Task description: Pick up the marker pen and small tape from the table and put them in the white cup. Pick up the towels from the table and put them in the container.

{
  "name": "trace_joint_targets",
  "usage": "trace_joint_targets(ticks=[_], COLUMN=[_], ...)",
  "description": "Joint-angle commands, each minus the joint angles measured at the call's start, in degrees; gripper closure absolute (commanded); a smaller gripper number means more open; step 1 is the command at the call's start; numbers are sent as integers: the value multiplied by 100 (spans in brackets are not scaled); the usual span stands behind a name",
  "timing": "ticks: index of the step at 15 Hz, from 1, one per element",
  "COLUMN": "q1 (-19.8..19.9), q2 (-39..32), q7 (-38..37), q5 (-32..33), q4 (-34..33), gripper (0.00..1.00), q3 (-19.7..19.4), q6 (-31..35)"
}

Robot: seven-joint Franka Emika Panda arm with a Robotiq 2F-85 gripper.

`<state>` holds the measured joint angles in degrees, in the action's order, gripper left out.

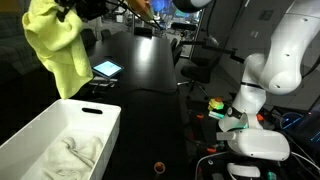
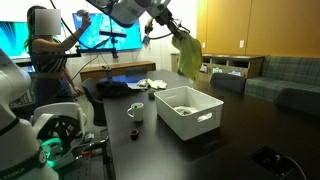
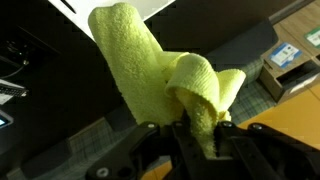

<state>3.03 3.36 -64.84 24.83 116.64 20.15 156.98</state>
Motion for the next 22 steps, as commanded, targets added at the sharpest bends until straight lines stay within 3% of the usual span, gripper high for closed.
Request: trace_joint_targets(ticks=[1,6,7,8,15,16,17,18,19,22], q1=[-710,-1330,-1469,-1605,-2691,-2717,-2855,-2528,-2367,-2031], q2=[-1034,-1896,-2080,-2254,-3106,-3235,-3331,-3202,-3104,-2834], q7=[1547,3031,3150,3257,3511,3526,3536,4156,4111,4283], q5=[-875,-1685,-1679,-1628,-1100,-1026,-1074,-1298,-1251,-1366], q4=[-1428,-2900,-3188,-3475,-5320,-5624,-5886,-5454,-5258,-4619], gripper=[89,87,79,62,10,2,0,0,0,0], q3=[-280,-497,-542,-597,-842,-654,-610,-918,-774,-932], q6=[-1113,-3143,-3558,-3993,-6660,-7030,-7395,-7181,-7192,-6950])
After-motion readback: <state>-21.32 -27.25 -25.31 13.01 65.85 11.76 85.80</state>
